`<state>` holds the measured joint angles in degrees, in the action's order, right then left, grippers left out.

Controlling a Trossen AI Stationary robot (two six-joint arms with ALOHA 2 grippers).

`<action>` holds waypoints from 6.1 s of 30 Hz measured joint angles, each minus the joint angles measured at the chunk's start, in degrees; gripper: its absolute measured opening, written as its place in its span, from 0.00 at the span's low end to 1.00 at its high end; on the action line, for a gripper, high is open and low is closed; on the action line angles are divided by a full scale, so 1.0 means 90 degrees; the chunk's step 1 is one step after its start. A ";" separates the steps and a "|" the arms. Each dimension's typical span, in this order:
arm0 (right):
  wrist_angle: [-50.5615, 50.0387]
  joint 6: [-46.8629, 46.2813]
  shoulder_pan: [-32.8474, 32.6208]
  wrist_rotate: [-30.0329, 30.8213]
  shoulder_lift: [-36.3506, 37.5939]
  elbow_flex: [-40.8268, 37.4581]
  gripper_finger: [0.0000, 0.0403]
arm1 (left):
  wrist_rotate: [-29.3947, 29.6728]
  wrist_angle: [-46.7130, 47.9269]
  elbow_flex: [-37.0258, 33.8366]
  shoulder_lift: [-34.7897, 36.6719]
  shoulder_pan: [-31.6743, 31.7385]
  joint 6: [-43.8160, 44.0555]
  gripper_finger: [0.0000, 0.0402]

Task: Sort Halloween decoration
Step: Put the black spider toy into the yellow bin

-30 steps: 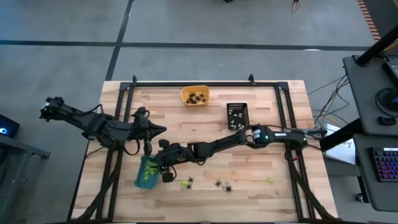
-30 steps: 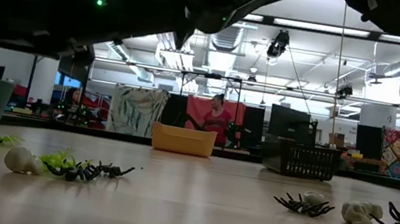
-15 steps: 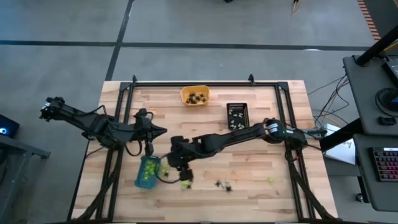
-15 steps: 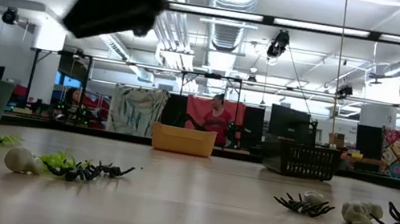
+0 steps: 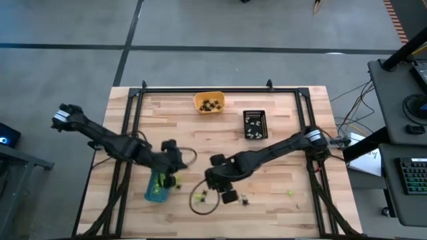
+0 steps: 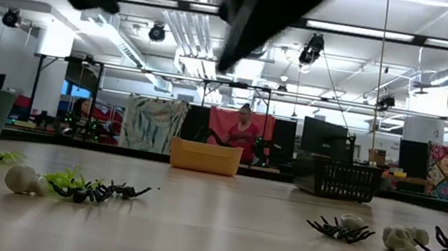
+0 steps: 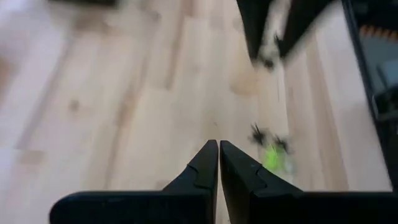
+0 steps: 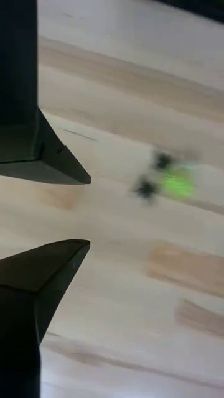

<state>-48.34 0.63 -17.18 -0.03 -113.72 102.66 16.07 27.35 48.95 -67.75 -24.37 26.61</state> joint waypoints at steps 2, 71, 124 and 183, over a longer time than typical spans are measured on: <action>-0.0019 -0.0219 -0.0045 0.0000 0.0296 -0.0486 0.37 | -0.0027 -0.0111 0.0000 -0.0366 -0.0136 -0.0002 0.00; 0.1266 -0.1904 -0.0122 0.0013 0.2708 -0.3035 0.34 | -0.1248 0.2971 0.2584 -0.4859 -0.0423 -0.0881 0.16; 0.1268 -0.1902 -0.0190 0.0022 0.2706 -0.3057 0.33 | -0.0515 0.1106 0.1338 -0.3807 -0.0625 -0.1496 0.18; 0.6703 0.1213 -0.0188 0.1177 0.2744 -0.4494 0.31 | 0.1059 -0.4886 -0.0193 -0.1420 -0.0676 -0.3004 0.00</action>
<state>11.99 11.54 -18.87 10.56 -89.02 62.22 25.60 -16.63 47.21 -80.53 -30.46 -0.43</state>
